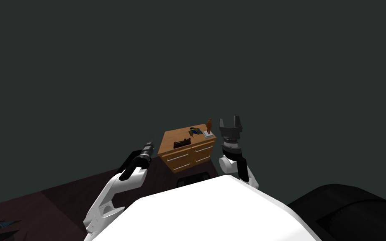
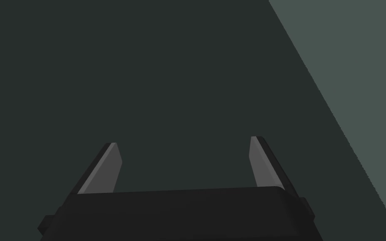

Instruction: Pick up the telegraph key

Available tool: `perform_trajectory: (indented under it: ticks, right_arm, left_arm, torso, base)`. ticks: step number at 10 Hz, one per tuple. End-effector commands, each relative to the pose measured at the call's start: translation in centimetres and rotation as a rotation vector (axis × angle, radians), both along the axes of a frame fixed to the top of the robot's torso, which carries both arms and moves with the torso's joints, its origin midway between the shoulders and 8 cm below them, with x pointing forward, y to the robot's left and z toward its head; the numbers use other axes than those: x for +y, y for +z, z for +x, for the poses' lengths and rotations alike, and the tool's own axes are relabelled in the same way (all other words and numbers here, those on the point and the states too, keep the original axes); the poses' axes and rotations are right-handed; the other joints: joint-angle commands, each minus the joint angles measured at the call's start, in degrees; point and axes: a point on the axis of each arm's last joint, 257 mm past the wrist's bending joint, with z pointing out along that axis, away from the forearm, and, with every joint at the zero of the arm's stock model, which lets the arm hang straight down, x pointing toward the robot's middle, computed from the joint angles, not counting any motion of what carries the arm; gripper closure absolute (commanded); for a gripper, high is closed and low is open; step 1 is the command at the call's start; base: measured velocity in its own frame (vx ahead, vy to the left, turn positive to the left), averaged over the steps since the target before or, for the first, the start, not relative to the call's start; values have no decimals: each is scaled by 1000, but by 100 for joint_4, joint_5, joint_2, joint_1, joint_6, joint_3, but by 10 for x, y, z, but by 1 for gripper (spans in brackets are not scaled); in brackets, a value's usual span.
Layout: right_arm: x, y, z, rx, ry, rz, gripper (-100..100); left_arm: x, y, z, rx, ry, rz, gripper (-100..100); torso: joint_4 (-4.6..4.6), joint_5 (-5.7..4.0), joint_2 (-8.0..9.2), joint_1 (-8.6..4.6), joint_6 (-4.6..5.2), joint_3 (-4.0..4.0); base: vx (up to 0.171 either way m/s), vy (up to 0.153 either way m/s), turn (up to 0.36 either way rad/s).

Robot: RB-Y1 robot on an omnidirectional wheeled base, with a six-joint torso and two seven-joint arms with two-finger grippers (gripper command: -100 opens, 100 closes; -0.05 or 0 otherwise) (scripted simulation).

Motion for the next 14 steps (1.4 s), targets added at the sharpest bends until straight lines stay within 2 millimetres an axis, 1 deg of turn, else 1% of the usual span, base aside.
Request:
perform_trajectory:
  ticks: [1,2,3,4,5,6,8,9,10,11,12,14]
  right_arm:
    - [0,0,0,0,0,0,0]
    - [0,0,0,0,0,0,0]
    - [0,0,0,0,0,0,0]
    - [0,0,0,0,0,0,0]
    - [0,0,0,0,0,0,0]
    - [0,0,0,0,0,0,0]
    - [0,0,0,0,0,0,0]
    - [0,0,0,0,0,0,0]
    - [0,0,0,0,0,0,0]
    - [0,0,0,0,0,0,0]
    - [0,0,0,0,0,0,0]
    - [0,0,0,0,0,0,0]
  left_arm:
    - [5,-9,-3,38,22,-18,-100]
    - [6,-11,-4,47,25,-18,-100]
    - [10,-15,0,67,46,-48,-100]
    - [13,-21,-3,93,57,-51,-100]
    - [13,-23,-4,101,60,-51,-100]
    - [18,-27,0,121,83,-83,-100]
    - [20,-34,-4,153,96,-86,-100]
    - [24,-37,0,171,119,-119,-100]
    - [26,-43,-3,195,129,-121,-100]
    - [26,-44,-4,202,132,-122,-100]
    - [30,-46,0,217,154,-156,-100]
    - [32,-54,-5,250,168,-159,-100]
  torso:
    - [0,0,0,0,0,0]
    - [0,0,1,1,-3,1]
    - [0,0,-2,0,-4,-1]
    - [0,0,-1,-2,0,0]
    - [0,0,0,-1,-3,0]
    - [0,0,-3,-1,-4,-1]
    - [0,-1,-2,-2,-4,-1]
    - [-1,0,-3,-2,-5,-2]
    - [0,-1,-3,-5,0,-1]
    - [-1,-1,-3,-4,-3,-1]
    - [-1,-1,-4,-3,-5,-2]
    - [-1,-1,-4,-5,-5,-2]
  base:
    - [-20,10,-87]
    - [-7,6,-1]
    - [-18,2,-122]
    - [-18,6,-107]
    - [-7,4,-8]
    - [-14,-2,-194]
    - [-10,2,-24]
    - [-13,-6,-173]
    - [-13,-2,-125]
    - [-6,-1,8]
    - [-7,-10,-197]
    - [-6,-3,-44]
